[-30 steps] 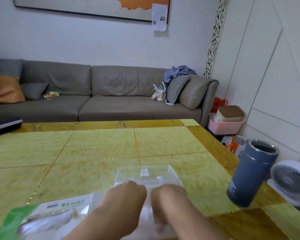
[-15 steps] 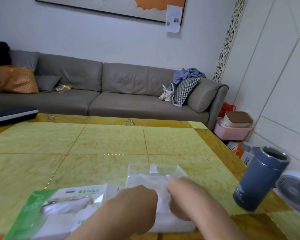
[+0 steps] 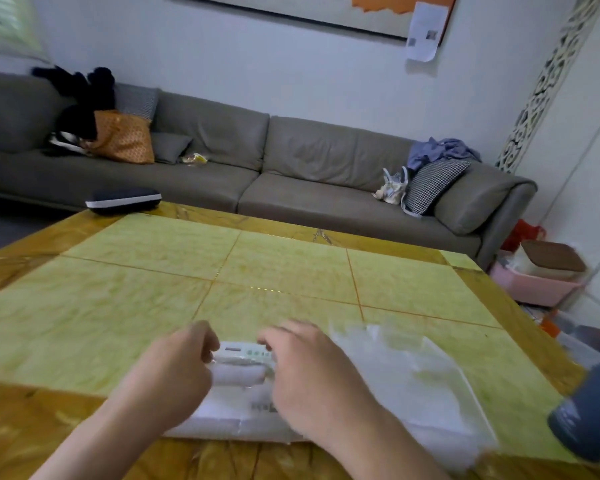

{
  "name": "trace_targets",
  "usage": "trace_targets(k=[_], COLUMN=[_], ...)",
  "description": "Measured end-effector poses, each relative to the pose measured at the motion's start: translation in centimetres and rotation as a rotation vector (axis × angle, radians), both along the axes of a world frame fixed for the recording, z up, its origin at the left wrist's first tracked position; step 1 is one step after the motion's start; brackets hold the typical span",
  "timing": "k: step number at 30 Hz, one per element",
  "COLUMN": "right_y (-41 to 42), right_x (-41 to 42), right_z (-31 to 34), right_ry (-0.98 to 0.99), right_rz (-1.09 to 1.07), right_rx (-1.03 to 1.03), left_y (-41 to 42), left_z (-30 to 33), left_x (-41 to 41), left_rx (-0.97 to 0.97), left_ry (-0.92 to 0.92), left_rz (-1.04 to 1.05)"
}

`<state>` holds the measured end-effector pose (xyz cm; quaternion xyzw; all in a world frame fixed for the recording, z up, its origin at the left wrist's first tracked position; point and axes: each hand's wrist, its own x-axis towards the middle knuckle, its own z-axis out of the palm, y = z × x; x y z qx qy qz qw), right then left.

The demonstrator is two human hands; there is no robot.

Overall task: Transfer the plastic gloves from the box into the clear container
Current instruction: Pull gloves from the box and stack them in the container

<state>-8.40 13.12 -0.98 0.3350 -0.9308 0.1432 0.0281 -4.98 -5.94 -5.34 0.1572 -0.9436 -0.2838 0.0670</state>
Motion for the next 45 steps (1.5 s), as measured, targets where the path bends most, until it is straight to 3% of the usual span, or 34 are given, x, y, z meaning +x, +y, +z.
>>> trace_targets(k=[4, 9, 13, 16, 20, 23, 25, 27, 29, 30, 32, 34, 37, 40, 45], right_y=[-4.8, -5.4, -5.2, -4.5, -3.5, -2.9, -2.6, -2.0, -1.6, -1.3, -1.0, -0.3, 2.0, 5.4, 9.1], right_x=[-1.0, -1.6, -1.9, -1.9, -1.5, -1.1, -0.7, -0.4, 0.0, 0.2, 1.0, 1.8, 2.9, 3.0, 2.0], right_z=[-3.5, -4.3, -3.9, -2.4, 1.0, 3.1, 3.7, 3.7, 3.4, 3.2, 2.7, 1.9, 1.7, 3.3, 5.4], right_ry=[-0.004, -0.075, -0.352, -0.409, -0.509, -0.637, -0.696, -0.736, -0.786, -0.807, -0.838, -0.865, -0.893, -0.804, -0.505], right_rz=[0.069, -0.01, -0.142, -0.166, -0.153, -0.204, -0.238, -0.274, -0.315, -0.326, -0.337, -0.35, -0.304, -0.199, -0.155], right_rx=[0.125, -0.048, -0.302, -0.449, -0.91, -1.238, -1.294, -1.325, -1.368, -1.382, -1.361, -1.277, -0.998, -0.83, -0.609], left_y=[-2.2, -2.7, -2.8, -2.4, -2.2, -2.4, -2.1, -1.1, -0.5, -0.2, 0.2, 0.9, 1.3, 2.2, 7.3], left_z=[-1.3, -0.9, -0.7, -0.3, 0.0, 0.5, 2.3, 4.8, 6.5, 6.9, 6.8, 6.9, 6.8, 7.6, 10.0], left_x=[-0.2, 0.1, 0.4, 0.4, 0.5, 0.6, 1.0, 1.7, 2.3, 2.4, 2.1, 2.1, 2.4, 2.7, 1.2], left_rx=[0.076, 0.13, 0.129, 0.099, 0.074, 0.166, 0.393, 0.888, 1.385, 1.492, 1.44, 1.192, 0.992, 0.885, 0.471], left_ry=[-0.053, -0.129, -0.173, -0.156, -0.139, -0.049, 0.132, 0.303, 0.299, 0.256, 0.208, 0.243, 0.277, 0.184, -0.086], left_rz=[0.023, -0.044, -0.107, -0.097, -0.064, -0.049, -0.025, -0.007, -0.1, -0.125, -0.098, -0.062, -0.056, -0.276, -0.648])
